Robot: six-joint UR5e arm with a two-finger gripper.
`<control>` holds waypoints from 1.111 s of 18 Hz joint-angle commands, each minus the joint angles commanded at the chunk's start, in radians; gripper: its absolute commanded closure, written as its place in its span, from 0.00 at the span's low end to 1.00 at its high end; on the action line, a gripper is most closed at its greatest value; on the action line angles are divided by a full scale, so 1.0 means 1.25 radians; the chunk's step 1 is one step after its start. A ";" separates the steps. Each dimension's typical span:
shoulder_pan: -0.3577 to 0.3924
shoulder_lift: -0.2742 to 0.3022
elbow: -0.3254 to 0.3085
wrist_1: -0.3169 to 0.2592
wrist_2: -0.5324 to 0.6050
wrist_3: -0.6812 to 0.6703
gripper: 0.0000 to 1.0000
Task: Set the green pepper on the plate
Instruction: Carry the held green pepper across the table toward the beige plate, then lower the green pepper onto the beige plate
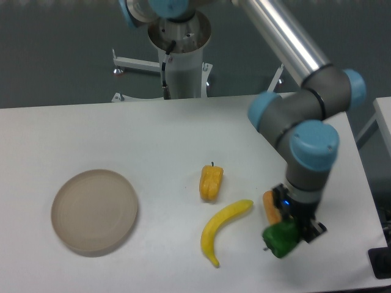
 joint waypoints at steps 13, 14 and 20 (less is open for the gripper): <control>-0.193 0.144 -0.210 0.004 -0.033 -0.490 0.67; -0.210 0.141 -0.214 0.005 -0.034 -0.520 0.67; -0.290 0.139 -0.299 0.112 -0.027 -0.630 0.66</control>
